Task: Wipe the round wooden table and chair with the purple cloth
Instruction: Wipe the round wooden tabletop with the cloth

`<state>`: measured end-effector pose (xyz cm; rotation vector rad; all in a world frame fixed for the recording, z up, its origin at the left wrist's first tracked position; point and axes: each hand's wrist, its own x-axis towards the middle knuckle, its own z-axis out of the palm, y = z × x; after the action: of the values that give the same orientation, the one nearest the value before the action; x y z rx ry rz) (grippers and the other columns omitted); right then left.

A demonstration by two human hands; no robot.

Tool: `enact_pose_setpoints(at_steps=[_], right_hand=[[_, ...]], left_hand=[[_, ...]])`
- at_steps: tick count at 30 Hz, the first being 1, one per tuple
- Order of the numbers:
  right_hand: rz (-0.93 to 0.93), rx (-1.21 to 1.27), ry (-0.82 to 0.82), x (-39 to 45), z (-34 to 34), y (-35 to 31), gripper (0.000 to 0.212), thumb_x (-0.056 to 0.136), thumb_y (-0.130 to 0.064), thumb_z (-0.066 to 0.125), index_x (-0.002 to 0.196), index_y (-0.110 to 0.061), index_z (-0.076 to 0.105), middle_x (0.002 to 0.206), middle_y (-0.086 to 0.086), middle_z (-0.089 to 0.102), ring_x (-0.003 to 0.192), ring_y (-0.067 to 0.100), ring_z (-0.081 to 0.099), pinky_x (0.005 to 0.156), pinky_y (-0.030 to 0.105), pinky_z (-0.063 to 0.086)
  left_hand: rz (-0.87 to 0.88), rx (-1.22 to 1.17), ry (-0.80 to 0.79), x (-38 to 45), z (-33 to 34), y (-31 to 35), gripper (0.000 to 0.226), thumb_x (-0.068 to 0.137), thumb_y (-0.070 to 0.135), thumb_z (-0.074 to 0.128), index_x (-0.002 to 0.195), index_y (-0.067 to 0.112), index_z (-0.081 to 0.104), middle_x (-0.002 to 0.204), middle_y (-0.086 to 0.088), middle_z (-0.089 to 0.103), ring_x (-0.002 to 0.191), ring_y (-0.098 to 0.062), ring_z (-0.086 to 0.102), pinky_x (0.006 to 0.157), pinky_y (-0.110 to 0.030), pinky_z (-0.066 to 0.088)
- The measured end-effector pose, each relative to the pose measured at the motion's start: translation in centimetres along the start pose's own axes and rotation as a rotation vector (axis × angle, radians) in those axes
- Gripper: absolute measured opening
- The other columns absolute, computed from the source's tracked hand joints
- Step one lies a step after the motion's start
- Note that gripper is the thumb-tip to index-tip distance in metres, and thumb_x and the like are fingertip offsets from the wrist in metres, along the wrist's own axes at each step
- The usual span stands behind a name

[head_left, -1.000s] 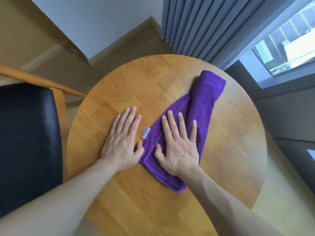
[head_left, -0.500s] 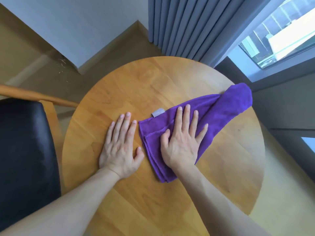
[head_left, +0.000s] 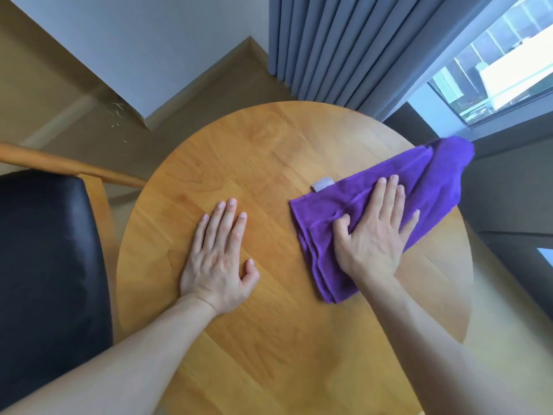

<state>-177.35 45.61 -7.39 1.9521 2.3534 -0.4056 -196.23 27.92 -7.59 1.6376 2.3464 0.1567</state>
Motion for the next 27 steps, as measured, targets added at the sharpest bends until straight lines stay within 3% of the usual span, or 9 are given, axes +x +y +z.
enact_pose_setpoints(at_steps=[2, 4, 12, 14, 17, 21, 23, 25, 27], right_hand=[[0.093, 0.048, 0.013, -0.8, 0.7, -3.3, 0.088, 0.09, -0.047, 0.033, 0.164, -0.008, 0.006, 0.173, 0.007, -0.001, 0.159, 0.021, 0.0, 0.125, 0.06, 0.0], [0.044, 0.05, 0.012, -2.3, 1.2, -5.1, 0.088, 0.089, -0.045, 0.035, 0.163, -0.005, 0.009, 0.173, 0.01, 0.001, 0.159, 0.022, 0.001, 0.125, 0.061, 0.001], [-0.799, -0.072, -0.148, -6.8, 0.4, 0.5, 0.095, 0.078, -0.037, 0.058, 0.162, -0.01, 0.024, 0.172, 0.005, 0.011, 0.159, 0.021, 0.007, 0.126, 0.058, 0.004], [-0.915, -0.115, -0.195, -5.4, -1.0, 2.4, 0.097, 0.07, -0.034, 0.056, 0.162, -0.017, 0.028, 0.172, 0.001, 0.013, 0.159, 0.024, 0.008, 0.126, 0.058, 0.003], [-0.752, -0.049, -0.193, -3.6, -2.8, 3.3, 0.097, 0.062, -0.032, 0.045, 0.158, -0.025, 0.036, 0.173, 0.0, 0.008, 0.159, 0.026, 0.003, 0.126, 0.056, -0.004], [-0.4, 0.237, -0.148, -3.3, -2.0, 0.9, 0.081, 0.084, -0.035, 0.043, 0.162, -0.028, 0.026, 0.173, -0.007, 0.003, 0.159, 0.015, -0.002, 0.127, 0.051, -0.002], [-0.249, 0.216, -0.071, -3.4, -1.0, -1.3, 0.074, 0.09, -0.037, 0.041, 0.162, -0.026, 0.026, 0.173, -0.007, 0.007, 0.159, 0.017, 0.001, 0.127, 0.052, 0.004], [-0.21, 0.114, -0.024, -4.6, -0.1, -3.3, 0.074, 0.091, -0.036, 0.041, 0.163, -0.024, 0.025, 0.172, -0.006, 0.011, 0.159, 0.02, 0.003, 0.127, 0.054, 0.007], [-0.352, 0.058, -0.058, -7.0, 0.9, -3.8, 0.073, 0.093, -0.036, 0.042, 0.163, -0.023, 0.024, 0.172, -0.006, 0.012, 0.159, 0.022, 0.004, 0.126, 0.057, 0.007]], left_hand=[[-0.005, -0.008, 0.009, 0.0, -0.1, 0.1, 0.087, 0.078, 0.037, 0.049, 0.156, 0.001, 0.033, 0.169, -0.017, 0.017, 0.158, -0.029, 0.012, 0.126, -0.053, 0.018], [-0.003, -0.008, 0.017, 0.1, -0.1, 0.2, 0.088, 0.076, 0.036, 0.05, 0.155, 0.001, 0.034, 0.169, -0.018, 0.018, 0.158, -0.03, 0.013, 0.125, -0.053, 0.018], [0.008, 0.007, 0.02, 0.1, 0.1, 0.0, 0.086, 0.076, 0.03, 0.047, 0.156, 0.002, 0.032, 0.17, -0.016, 0.016, 0.159, -0.028, 0.01, 0.127, -0.051, 0.014], [0.005, 0.008, 0.02, 0.1, 0.2, -0.1, 0.085, 0.077, 0.029, 0.046, 0.157, 0.003, 0.031, 0.17, -0.015, 0.016, 0.159, -0.028, 0.01, 0.128, -0.05, 0.013], [0.001, 0.019, 0.016, 0.1, 0.2, 0.0, 0.084, 0.079, 0.03, 0.045, 0.157, 0.004, 0.03, 0.17, -0.015, 0.015, 0.159, -0.028, 0.01, 0.127, -0.05, 0.013], [0.002, 0.021, 0.013, 0.0, 0.2, 0.0, 0.084, 0.079, 0.029, 0.045, 0.158, 0.003, 0.03, 0.17, -0.015, 0.014, 0.159, -0.029, 0.01, 0.126, -0.053, 0.016], [0.003, 0.028, 0.014, 0.0, 0.3, -0.1, 0.084, 0.079, 0.029, 0.045, 0.158, 0.004, 0.029, 0.171, -0.015, 0.014, 0.159, -0.029, 0.01, 0.127, -0.052, 0.015], [0.005, 0.026, 0.015, 0.0, 0.3, -0.2, 0.085, 0.079, 0.029, 0.046, 0.158, 0.004, 0.029, 0.171, -0.014, 0.013, 0.159, -0.029, 0.01, 0.127, -0.052, 0.014], [0.008, 0.032, 0.011, 0.0, 0.3, -0.1, 0.085, 0.078, 0.029, 0.047, 0.157, 0.003, 0.03, 0.171, -0.014, 0.013, 0.159, -0.029, 0.01, 0.127, -0.052, 0.015]])
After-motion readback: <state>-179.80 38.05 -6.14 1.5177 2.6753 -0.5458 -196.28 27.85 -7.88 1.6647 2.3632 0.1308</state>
